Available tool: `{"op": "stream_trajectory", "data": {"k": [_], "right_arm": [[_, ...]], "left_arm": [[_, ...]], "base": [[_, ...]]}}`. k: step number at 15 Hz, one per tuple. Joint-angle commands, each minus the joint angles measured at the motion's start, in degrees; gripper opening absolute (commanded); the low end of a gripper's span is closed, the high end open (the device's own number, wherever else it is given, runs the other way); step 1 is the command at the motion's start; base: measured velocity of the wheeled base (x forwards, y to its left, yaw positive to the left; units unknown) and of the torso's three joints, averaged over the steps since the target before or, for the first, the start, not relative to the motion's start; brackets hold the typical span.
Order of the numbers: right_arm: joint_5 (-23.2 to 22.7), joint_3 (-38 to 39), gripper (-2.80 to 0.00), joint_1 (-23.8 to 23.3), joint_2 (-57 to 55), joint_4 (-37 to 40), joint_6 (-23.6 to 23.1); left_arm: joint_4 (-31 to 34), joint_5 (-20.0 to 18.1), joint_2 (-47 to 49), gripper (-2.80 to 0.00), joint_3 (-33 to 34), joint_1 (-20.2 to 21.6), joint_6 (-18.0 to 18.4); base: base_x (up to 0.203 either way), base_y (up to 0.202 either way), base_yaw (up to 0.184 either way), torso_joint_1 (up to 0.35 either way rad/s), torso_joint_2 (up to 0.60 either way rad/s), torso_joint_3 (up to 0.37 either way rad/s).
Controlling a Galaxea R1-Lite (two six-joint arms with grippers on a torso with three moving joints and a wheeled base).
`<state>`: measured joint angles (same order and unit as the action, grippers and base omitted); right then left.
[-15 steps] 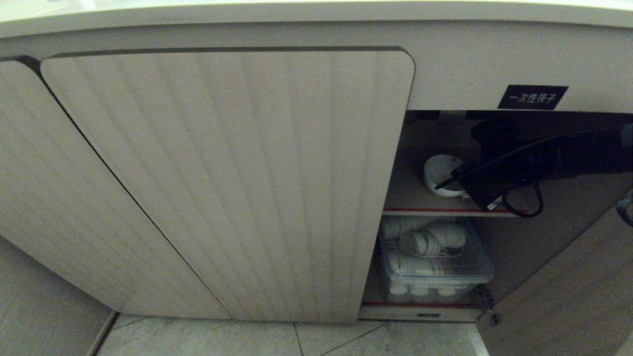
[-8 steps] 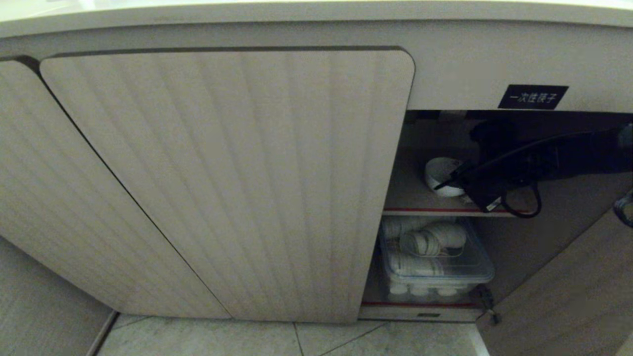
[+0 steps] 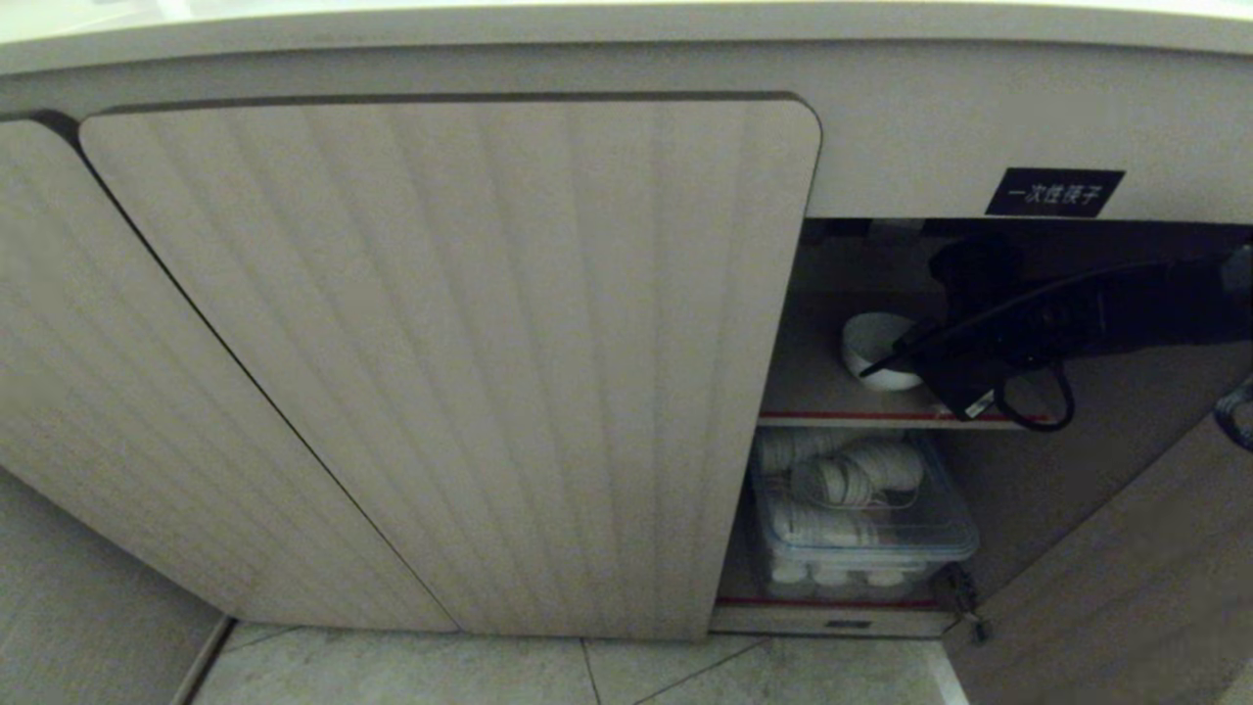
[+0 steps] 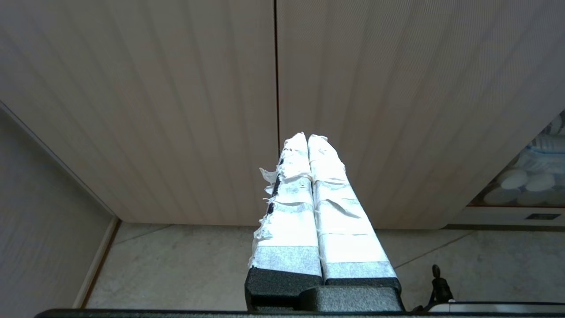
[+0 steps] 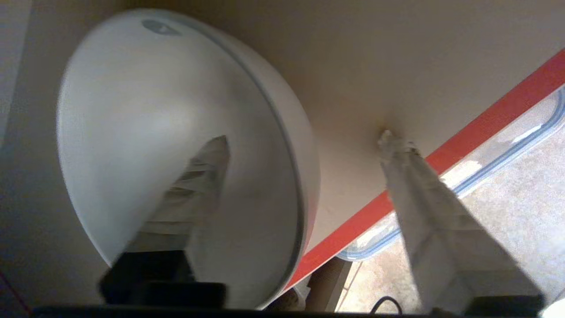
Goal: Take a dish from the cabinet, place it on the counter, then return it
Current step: Put it back into the cabinet
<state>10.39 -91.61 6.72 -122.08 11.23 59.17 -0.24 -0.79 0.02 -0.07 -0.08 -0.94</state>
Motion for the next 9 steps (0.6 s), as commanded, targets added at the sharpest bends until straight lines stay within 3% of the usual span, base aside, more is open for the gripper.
{"op": "stream_trajectory", "data": {"k": [1,9], "right_arm": [[0.1,0.1,0.00,0.1,0.1,0.1,0.3],[3.4,1.1,0.00,0.1,0.4,0.0,-1.6]], "left_arm": [[0.0,0.0,0.0,-2.80,0.0,0.0,0.0],[0.0,0.0,0.0,-2.80,0.0,0.0,0.0]], "base": [[0.000,0.000,0.000,0.000,0.00,0.000],[0.000,0.000,0.000,0.000,0.00,0.000]]}}
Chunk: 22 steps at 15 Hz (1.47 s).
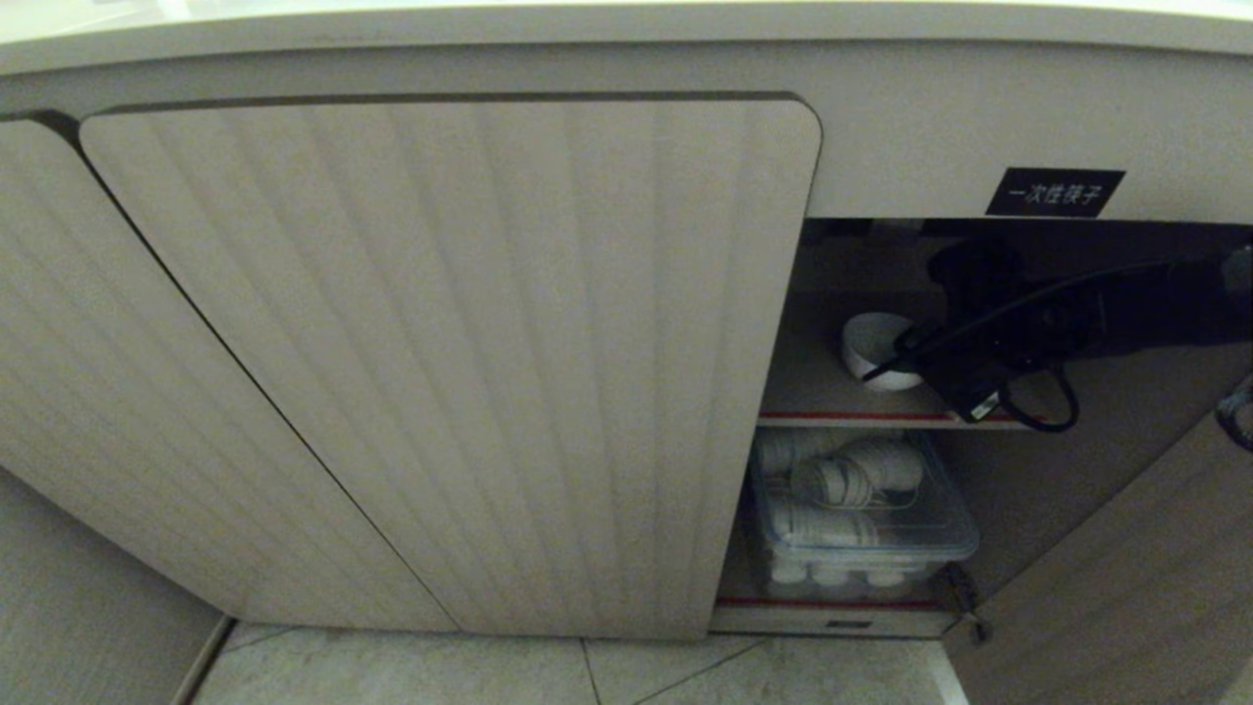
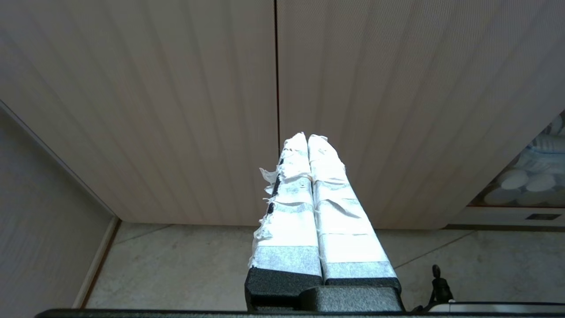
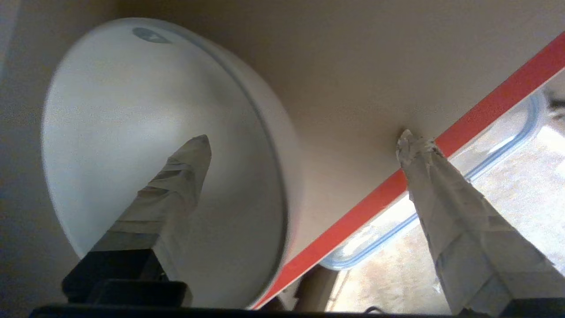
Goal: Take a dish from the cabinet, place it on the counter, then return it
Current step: Put it back into the cabinet, then close the cabinet door
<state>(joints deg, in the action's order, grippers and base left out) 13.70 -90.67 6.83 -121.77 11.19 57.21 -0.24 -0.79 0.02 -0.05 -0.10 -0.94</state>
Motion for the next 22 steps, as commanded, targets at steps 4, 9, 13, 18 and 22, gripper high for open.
{"op": "stream_trajectory", "data": {"k": [4,9,13,18,22], "right_arm": [[2.3,0.9,0.00,0.0,0.7,0.0,-1.8],[5.3,2.1,0.00,0.4,1.1,-0.5,-4.7],[6.7,9.4,0.00,0.4,2.5,-13.7,-13.8],[6.2,16.5,0.00,0.4,3.3,-34.7,-25.2],[6.4,17.0,0.00,0.4,3.5,-35.7,-25.6]], "left_arm": [[0.0,0.0,0.0,-2.80,0.0,0.0,0.0],[0.0,0.0,0.0,-2.80,0.0,0.0,0.0],[0.0,0.0,0.0,-2.80,0.0,0.1,0.0],[0.0,0.0,0.0,-2.80,0.0,0.0,0.0],[0.0,0.0,0.0,-2.80,0.0,0.0,0.0]], "base": [[0.000,0.000,0.000,0.000,0.00,0.000],[0.000,0.000,0.000,0.000,0.00,0.000],[0.000,0.000,0.000,0.000,0.00,0.000],[0.000,0.000,0.000,0.000,0.00,0.000],[0.000,0.000,0.000,0.000,0.00,0.000]]}}
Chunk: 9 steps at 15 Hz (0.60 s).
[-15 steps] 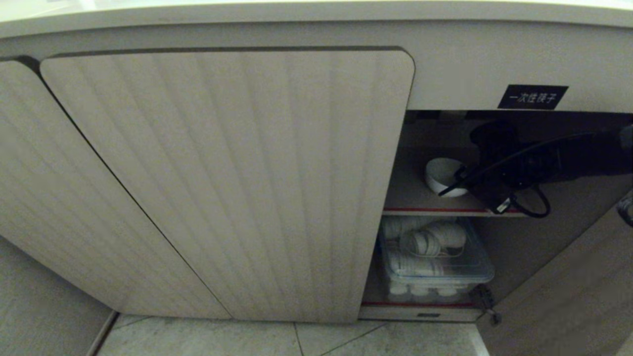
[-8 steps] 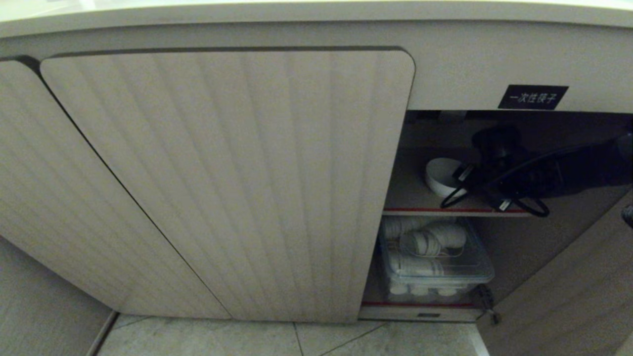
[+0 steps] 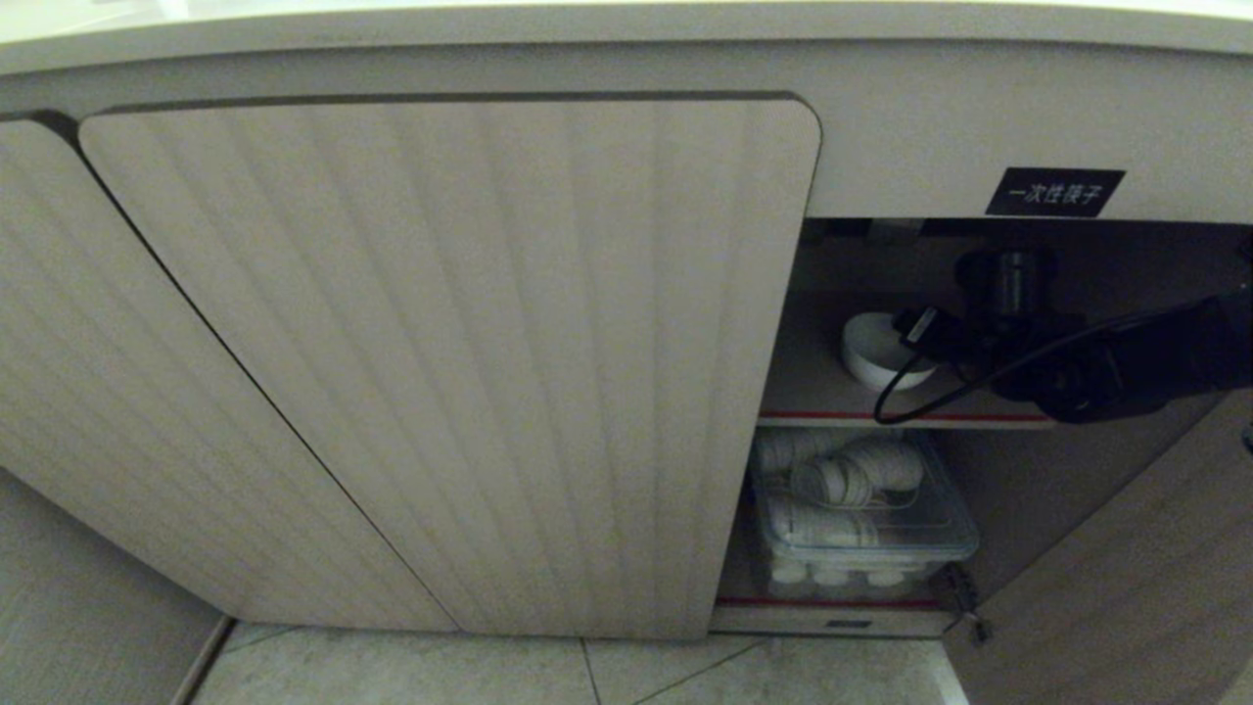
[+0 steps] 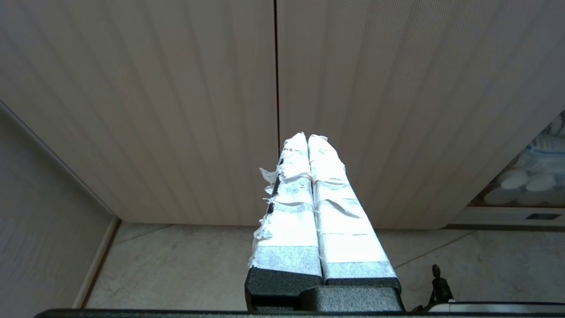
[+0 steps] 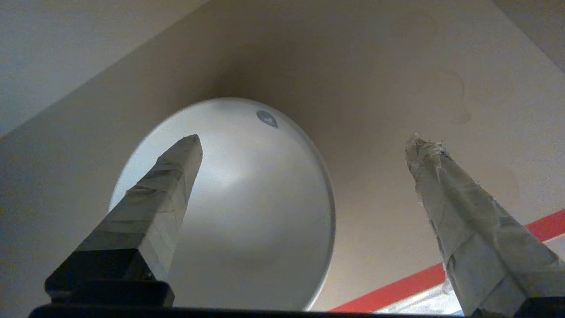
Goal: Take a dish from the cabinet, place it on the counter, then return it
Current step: Close the cabinet door
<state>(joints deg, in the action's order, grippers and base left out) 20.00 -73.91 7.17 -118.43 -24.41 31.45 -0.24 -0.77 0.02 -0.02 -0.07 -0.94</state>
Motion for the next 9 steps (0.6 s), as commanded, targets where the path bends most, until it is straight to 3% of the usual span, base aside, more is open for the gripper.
{"op": "stream_trajectory", "data": {"k": [1,9], "right_arm": [[0.1,0.8,0.00,0.0,0.4,-0.8,0.2],[0.1,4.2,0.00,0.0,0.8,-7.2,-2.4]], "left_arm": [[0.0,0.0,0.0,-2.80,-0.1,0.0,0.0],[0.0,0.0,0.0,-2.80,-0.1,0.0,0.0]], "base": [[0.000,0.000,0.000,0.000,0.00,0.000],[0.000,0.000,0.000,0.000,0.00,0.000]]}}
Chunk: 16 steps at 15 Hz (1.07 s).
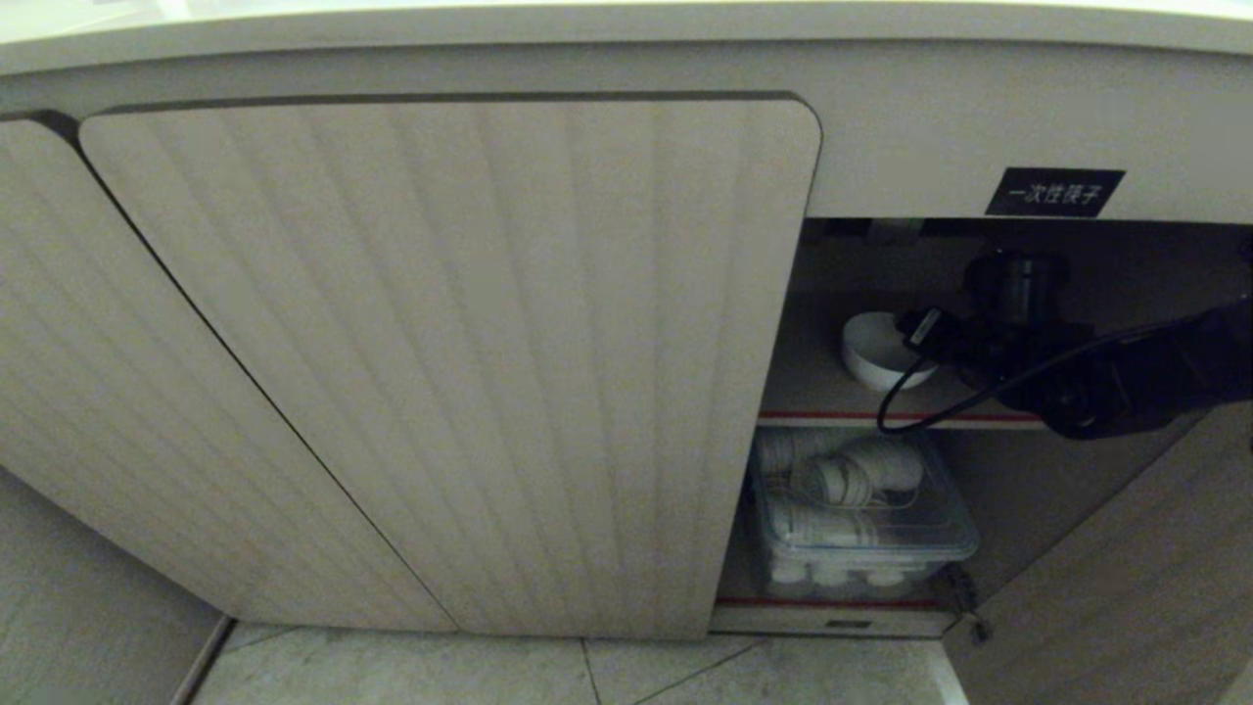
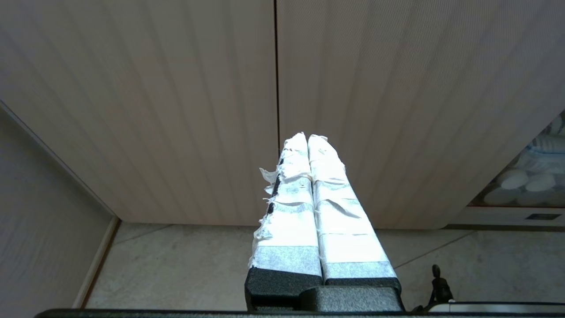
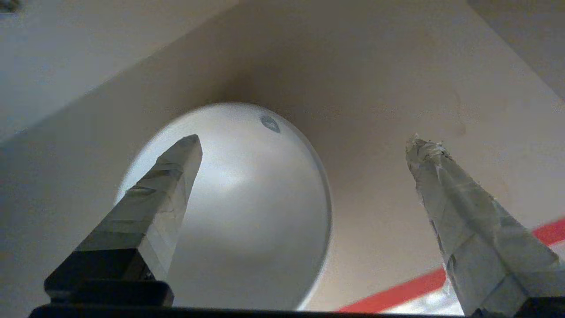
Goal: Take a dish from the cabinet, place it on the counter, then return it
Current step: Close the cabinet door
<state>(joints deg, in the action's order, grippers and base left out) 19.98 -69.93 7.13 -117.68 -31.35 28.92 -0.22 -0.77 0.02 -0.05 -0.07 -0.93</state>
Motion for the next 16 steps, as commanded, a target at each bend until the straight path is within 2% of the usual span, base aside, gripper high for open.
{"op": "stream_trajectory", "data": {"k": [1,11,12,16], "right_arm": [[0.1,0.4,0.00,0.1,0.1,-0.5,-0.2],[0.1,1.3,0.00,0.1,0.7,-0.5,-1.1],[0.1,1.4,-2.80,0.1,0.7,-0.5,-1.1],[0.0,2.0,-2.80,0.1,1.2,-0.6,-1.3]], "left_arm": [[0.0,0.0,0.0,-2.80,0.0,0.1,0.0],[0.0,0.1,0.0,-2.80,0.0,0.0,0.0],[0.0,0.0,0.0,-2.80,0.0,0.0,0.0],[0.0,0.0,0.0,-2.80,0.0,0.1,0.0]], "base": [[0.000,0.000,0.000,0.000,0.00,0.000],[0.000,0.000,0.000,0.000,0.00,0.000],[0.000,0.000,0.000,0.000,0.00,0.000],[0.000,0.000,0.000,0.000,0.00,0.000]]}}
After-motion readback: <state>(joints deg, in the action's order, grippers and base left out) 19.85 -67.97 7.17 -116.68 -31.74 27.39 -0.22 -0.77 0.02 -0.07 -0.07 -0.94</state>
